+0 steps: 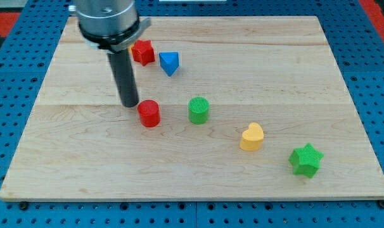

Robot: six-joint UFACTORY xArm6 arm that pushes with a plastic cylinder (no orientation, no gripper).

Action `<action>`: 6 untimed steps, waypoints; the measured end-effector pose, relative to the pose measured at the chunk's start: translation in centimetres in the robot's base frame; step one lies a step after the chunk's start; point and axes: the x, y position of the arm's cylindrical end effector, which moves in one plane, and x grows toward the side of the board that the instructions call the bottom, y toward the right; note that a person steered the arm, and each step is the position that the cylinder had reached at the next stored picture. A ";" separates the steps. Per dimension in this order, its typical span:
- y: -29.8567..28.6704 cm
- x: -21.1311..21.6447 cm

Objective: Push the green circle to the bottom of red circle

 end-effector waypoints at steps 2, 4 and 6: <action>5.0 1.4; 7.0 -1.9; 15.5 -1.8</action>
